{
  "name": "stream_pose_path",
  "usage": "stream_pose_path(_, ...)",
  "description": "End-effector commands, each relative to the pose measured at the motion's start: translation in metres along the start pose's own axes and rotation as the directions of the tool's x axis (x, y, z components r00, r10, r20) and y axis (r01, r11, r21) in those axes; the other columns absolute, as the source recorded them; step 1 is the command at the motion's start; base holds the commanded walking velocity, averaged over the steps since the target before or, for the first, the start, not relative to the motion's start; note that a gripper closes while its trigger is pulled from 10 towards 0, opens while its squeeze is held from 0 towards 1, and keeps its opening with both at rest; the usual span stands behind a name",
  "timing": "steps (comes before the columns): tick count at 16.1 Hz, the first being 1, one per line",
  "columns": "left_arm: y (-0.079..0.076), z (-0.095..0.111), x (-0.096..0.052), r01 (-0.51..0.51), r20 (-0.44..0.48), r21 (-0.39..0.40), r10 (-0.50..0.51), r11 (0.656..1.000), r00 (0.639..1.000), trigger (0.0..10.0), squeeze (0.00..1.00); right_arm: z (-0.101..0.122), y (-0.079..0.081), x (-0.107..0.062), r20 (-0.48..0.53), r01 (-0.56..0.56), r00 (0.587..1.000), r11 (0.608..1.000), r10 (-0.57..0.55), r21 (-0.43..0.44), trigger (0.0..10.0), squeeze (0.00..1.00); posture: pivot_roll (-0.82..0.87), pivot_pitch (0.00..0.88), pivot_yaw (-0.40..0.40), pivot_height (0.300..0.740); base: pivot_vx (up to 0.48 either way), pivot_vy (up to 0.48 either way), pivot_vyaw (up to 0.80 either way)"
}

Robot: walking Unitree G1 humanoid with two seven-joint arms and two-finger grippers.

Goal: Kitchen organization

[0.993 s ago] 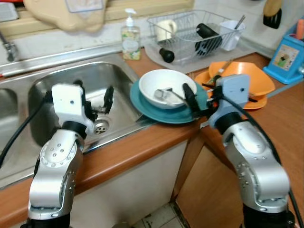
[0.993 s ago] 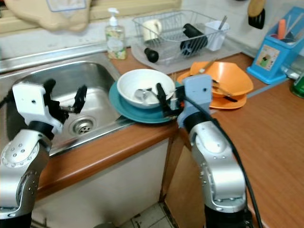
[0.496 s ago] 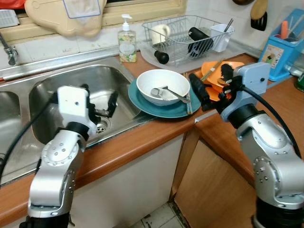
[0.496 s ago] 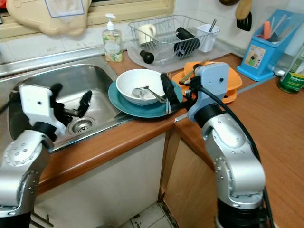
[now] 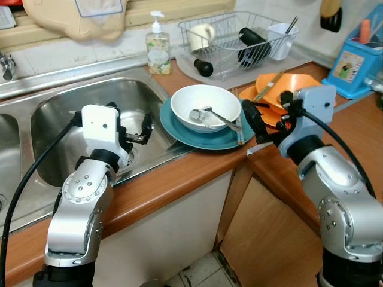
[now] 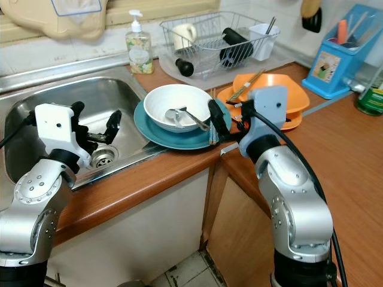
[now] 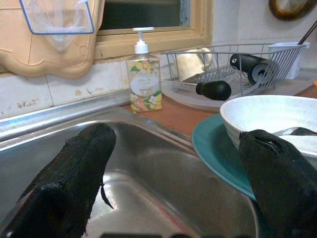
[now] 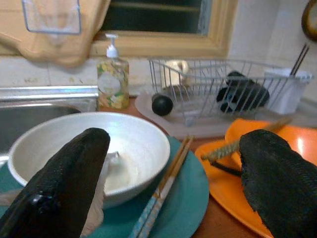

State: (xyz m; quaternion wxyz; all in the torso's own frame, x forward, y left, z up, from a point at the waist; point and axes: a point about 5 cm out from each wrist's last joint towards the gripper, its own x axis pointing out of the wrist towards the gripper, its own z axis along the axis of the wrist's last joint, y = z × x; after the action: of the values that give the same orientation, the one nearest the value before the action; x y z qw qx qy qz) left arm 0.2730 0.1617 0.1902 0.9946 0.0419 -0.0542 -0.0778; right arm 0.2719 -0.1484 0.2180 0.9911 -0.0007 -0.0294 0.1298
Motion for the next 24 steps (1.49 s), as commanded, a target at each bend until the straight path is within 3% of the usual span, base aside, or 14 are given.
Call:
stream_pose_path(1, -0.002, 0.001, 0.001, 0.005, 0.007, 0.003, -0.005, 1.000, 1.000, 10.0, 0.00, -0.002, -0.001, 0.000, -0.004, 0.022, 1.000, 1.000, -0.022, 0.002, 10.0, 0.00, -0.02, 0.000, 0.035, 0.740, 0.000, 0.000, 0.00)
stream_pose_path(11, -0.004, 0.001, 0.001, 0.011, 0.010, -0.027, -0.011, 1.000, 1.000, 10.0, 0.00, -0.001, 0.002, -0.002, 0.007, 0.059, 0.998, 0.998, -0.059, -0.026, 10.0, 0.00, -0.04, 0.000, 0.047, 0.740, 0.000, 0.000, 0.00)
stream_pose_path(13, -0.004, 0.001, 0.000, 0.009, 0.010, -0.029, -0.008, 1.000, 1.000, 10.0, 0.00, 0.003, 0.003, 0.000, 0.013, 0.036, 0.999, 0.994, -0.035, -0.101, 10.0, 0.00, -0.04, 0.000, 0.043, 0.740, 0.000, 0.000, 0.80)
stream_pose_path(22, -0.005, 0.001, -0.001, 0.018, 0.012, -0.036, -0.017, 0.999, 1.000, 10.0, 0.00, 0.011, 0.011, -0.002, 0.074, -0.012, 0.997, 0.995, 0.020, -0.102, 10.0, 0.00, -0.04, 0.000, 0.043, 0.740, 0.000, 0.000, 0.80)
stream_pose_path(24, -0.006, 0.001, -0.001, 0.019, 0.012, -0.038, -0.018, 0.999, 1.000, 10.0, 0.00, 0.010, 0.008, -0.003, 0.078, 0.022, 0.997, 0.998, -0.017, -0.061, 10.0, 0.00, -0.04, 0.000, 0.043, 0.740, 0.000, 0.000, 0.40)
